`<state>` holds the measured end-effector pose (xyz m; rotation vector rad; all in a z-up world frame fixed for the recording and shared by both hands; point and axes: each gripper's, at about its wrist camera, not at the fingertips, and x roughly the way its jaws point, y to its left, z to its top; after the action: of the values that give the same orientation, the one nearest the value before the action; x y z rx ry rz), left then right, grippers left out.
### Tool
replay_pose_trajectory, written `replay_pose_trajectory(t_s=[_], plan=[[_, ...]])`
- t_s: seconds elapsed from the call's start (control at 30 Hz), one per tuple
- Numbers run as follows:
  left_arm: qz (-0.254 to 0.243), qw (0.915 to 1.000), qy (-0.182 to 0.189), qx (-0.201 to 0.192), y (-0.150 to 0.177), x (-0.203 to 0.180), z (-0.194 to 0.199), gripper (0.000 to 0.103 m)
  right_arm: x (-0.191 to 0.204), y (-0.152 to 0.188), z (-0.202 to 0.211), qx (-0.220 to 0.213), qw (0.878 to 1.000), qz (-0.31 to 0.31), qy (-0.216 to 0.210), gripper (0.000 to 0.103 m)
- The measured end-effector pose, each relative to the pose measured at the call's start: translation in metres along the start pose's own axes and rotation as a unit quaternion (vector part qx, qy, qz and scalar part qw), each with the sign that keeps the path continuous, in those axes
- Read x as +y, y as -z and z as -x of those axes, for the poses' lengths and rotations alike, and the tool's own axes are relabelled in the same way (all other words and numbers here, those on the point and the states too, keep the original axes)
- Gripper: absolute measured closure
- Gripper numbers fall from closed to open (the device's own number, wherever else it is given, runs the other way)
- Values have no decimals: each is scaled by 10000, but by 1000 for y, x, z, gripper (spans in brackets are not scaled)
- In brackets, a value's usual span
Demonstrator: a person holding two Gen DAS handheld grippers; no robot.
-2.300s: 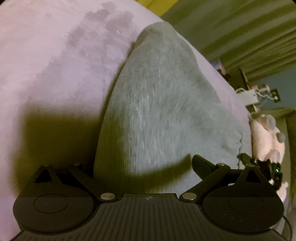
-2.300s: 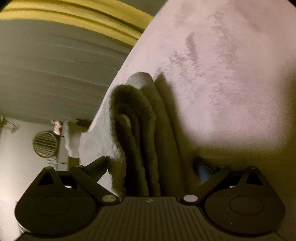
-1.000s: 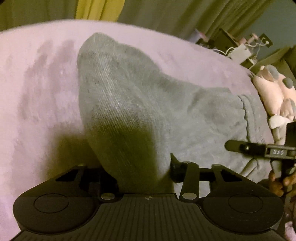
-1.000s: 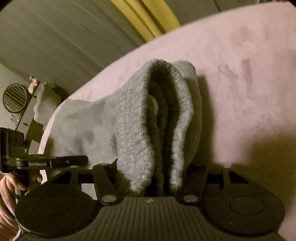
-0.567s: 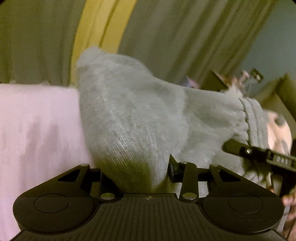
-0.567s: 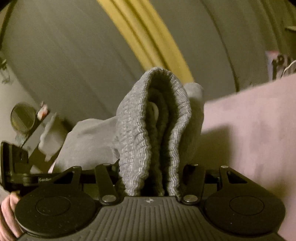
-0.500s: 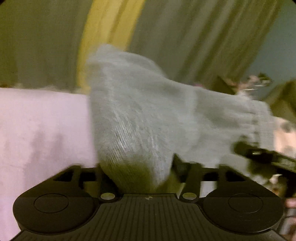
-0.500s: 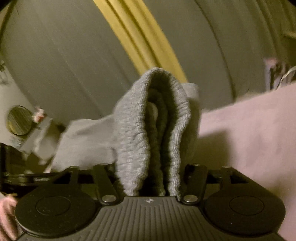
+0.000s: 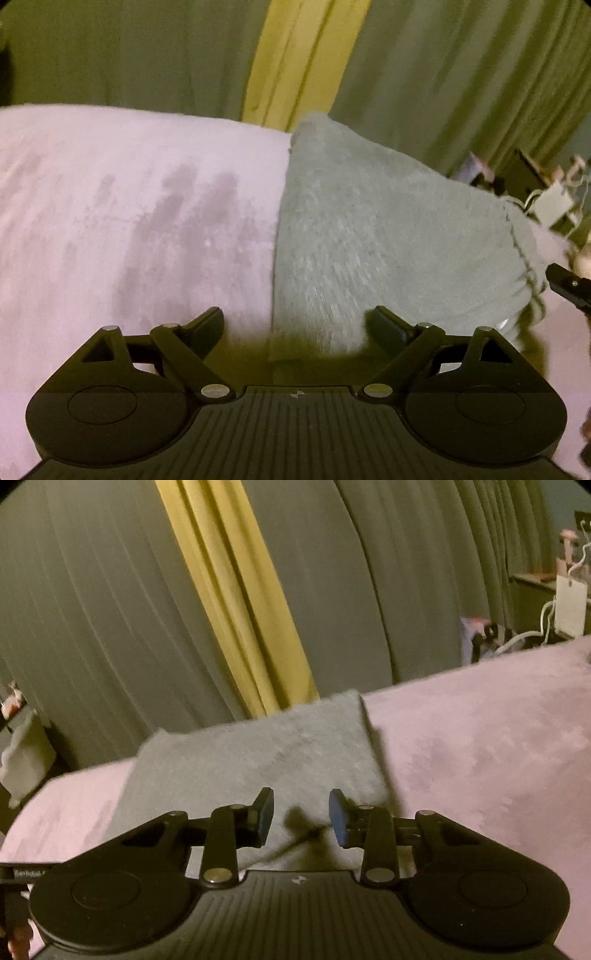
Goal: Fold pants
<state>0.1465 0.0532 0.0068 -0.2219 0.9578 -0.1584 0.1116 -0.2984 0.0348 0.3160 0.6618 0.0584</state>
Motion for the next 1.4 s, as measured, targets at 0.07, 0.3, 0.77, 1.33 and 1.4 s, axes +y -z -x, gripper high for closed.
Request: replay_pose_trajectory(t_s=[0.07, 0.3, 0.77, 1.33, 1.4], plan=[[-57, 10000, 30, -51, -3, -14, -1, 8, 13, 2, 3, -273, 9995, 125, 48, 70], [-366, 9951, -577, 714, 29, -24, -21, 7, 23, 39, -48, 1158, 9898, 764, 337, 62], [-1508, 9813, -1062, 549, 111, -67, 10, 5, 29, 142, 44, 1868, 9740, 1152, 569, 5], [-602, 9832, -1509, 830, 128, -64, 36, 4, 48, 153, 65, 2455, 9585, 875, 1157, 4], [-700, 9826, -1525, 798, 133, -70, 41, 4, 50, 150, 72, 2506, 9593, 695, 1097, 4]])
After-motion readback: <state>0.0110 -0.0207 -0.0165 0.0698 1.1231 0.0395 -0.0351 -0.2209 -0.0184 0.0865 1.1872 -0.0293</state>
